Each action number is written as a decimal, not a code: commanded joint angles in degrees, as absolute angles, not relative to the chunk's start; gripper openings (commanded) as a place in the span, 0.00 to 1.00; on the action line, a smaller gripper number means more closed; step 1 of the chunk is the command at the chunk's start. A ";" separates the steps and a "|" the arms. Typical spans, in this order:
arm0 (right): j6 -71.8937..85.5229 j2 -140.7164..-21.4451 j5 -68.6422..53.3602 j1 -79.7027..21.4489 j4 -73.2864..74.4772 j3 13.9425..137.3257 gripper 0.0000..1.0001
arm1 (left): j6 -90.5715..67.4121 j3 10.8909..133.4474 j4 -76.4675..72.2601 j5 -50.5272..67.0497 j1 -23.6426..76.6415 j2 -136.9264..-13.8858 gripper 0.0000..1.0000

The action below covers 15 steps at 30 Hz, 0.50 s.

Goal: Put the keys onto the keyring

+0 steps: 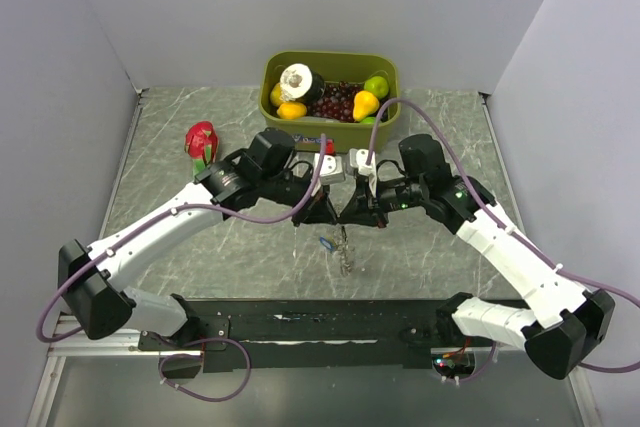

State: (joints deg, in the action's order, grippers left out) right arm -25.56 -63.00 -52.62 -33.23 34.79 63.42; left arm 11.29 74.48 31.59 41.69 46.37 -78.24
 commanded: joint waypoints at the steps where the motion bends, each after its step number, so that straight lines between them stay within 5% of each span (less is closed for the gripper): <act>1: -21.37 -59.42 -57.22 -34.54 22.18 62.14 0.19 | 7.04 69.53 18.48 36.57 46.49 -74.55 0.01; 6: -16.79 -55.55 -51.87 -34.54 16.27 58.28 0.40 | 2.47 62.86 7.76 33.49 46.49 -69.44 0.01; 15: -14.85 -51.59 -47.11 -33.66 13.18 55.46 0.47 | -4.74 54.33 -6.13 28.65 46.49 -61.36 0.01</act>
